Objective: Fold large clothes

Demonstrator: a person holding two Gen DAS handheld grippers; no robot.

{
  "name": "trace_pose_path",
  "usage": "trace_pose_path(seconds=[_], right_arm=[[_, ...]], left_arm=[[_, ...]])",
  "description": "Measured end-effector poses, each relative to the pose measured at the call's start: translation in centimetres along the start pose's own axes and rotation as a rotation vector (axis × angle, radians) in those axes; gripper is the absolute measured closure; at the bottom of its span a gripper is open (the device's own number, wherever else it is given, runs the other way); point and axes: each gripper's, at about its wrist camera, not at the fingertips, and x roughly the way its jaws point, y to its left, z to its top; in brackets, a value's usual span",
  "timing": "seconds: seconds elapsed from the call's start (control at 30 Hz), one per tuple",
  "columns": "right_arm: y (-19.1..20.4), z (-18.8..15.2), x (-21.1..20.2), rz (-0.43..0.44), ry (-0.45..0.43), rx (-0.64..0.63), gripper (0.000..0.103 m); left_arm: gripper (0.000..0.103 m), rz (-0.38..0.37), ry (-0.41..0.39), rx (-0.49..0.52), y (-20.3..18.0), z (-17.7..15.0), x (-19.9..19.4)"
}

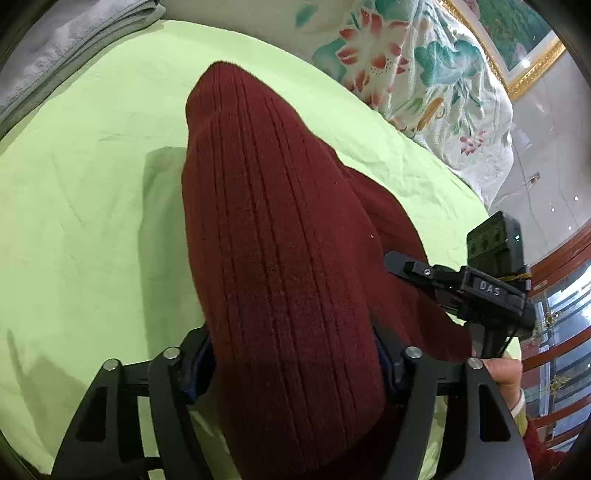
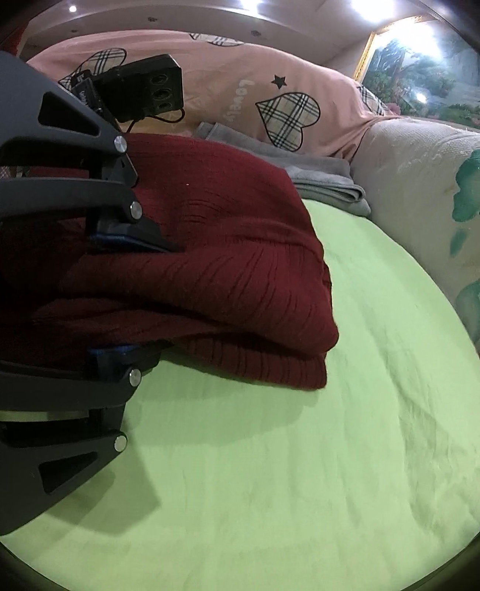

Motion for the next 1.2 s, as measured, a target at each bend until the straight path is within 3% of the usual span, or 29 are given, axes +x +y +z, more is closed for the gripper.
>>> trace_pose_path(seconds=[0.2,0.33,0.47,0.57,0.63,0.73,0.9,1.03,1.13,1.2], right_arm=[[1.6,0.5,-2.6,-0.077,-0.069,-0.022,0.051],[2.7,0.6,-5.2,-0.088,-0.146,-0.058,0.051],[3.7,0.5,-4.9,-0.065,-0.127,-0.081,0.051],[3.7,0.5,-2.9,-0.094,-0.079,-0.08,0.051],[3.3,0.5,-1.3,-0.106,-0.041,-0.064,0.053],[3.1,0.9,-0.3,-0.12,-0.018,-0.06,0.086],[3.9,1.8,-4.5,-0.101,-0.148,-0.106,0.088],[1.3,1.9,-2.4,-0.182,-0.07,-0.071,0.087],[-0.6,1.4,-1.9,-0.155,-0.073,-0.008,0.08],[-0.7,1.4,-2.5,-0.156,-0.084,0.019,0.067]], left_arm=[[0.031,0.038,-0.04,0.007,-0.1,-0.6,-3.0],[0.033,0.068,-0.179,0.025,-0.3,-1.4,-7.5],[0.045,0.013,-0.251,0.054,-0.3,-2.2,-9.7],[0.057,-0.008,-0.215,0.082,-0.5,-2.5,-8.8],[0.057,-0.019,-0.184,0.11,-0.8,-2.7,-7.7],[0.057,-0.009,-0.135,0.124,-2.1,-2.2,-5.5],[0.057,0.031,-0.098,0.236,-4.2,-2.3,-4.5],[0.055,0.109,-0.077,0.332,-6.0,-3.0,-2.3],[0.054,0.144,-0.084,0.353,-6.5,-3.3,-2.1],[0.052,0.149,-0.083,0.345,-6.2,-3.6,-2.3]])
